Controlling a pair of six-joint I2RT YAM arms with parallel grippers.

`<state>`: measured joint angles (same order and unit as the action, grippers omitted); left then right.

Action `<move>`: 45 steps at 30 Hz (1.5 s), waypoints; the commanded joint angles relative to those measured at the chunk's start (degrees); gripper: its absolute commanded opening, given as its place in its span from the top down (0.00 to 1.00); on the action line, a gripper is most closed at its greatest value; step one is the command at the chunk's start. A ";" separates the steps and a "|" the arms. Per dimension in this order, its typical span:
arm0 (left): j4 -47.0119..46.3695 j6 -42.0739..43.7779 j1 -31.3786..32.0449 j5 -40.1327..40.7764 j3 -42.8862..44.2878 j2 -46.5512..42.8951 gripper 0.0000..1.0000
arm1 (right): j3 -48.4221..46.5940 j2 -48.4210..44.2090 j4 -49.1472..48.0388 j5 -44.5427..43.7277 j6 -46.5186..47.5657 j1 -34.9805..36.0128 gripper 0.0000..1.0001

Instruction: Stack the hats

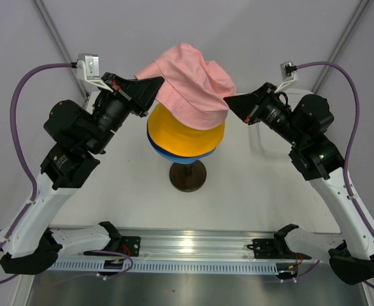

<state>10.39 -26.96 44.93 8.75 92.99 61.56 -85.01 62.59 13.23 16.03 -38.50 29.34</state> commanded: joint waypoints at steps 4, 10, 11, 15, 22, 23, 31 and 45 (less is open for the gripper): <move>5.41 -0.10 -4.94 -4.00 1.06 -1.61 0.99 | 2.57 0.34 0.38 4.36 0.62 -0.34 0.85; 11.04 -10.36 -5.02 -1.20 -6.58 -6.44 0.99 | 2.57 -5.45 1.88 2.60 -1.30 -4.89 0.26; 11.23 -11.70 -5.02 -0.59 -7.38 -7.15 0.99 | 2.31 -6.15 1.88 3.21 -1.57 -5.95 0.24; 10.17 -15.66 -5.02 0.82 -14.40 -10.23 0.99 | 2.57 -8.97 3.81 1.73 -3.50 -10.70 0.12; 12.98 -17.24 -5.99 0.83 -17.58 -8.83 0.99 | 17.92 -9.95 -9.70 7.41 -16.85 -17.21 0.13; 13.16 -17.60 -6.51 0.83 -18.36 -8.39 0.99 | 19.08 -9.42 -11.89 8.22 -18.18 -17.39 0.15; 14.13 -18.22 -7.40 2.67 -23.02 -9.18 0.99 | 22.34 -6.51 -18.59 8.94 -21.44 -15.37 0.18; 11.76 -18.48 -7.40 -0.14 -24.87 -9.18 0.99 | 24.46 -3.53 -27.21 8.84 -27.68 -8.78 0.23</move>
<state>19.75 -45.60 38.11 9.67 69.41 51.68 -60.34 58.46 -10.13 24.93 -64.69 19.14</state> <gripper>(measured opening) 0.011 0.774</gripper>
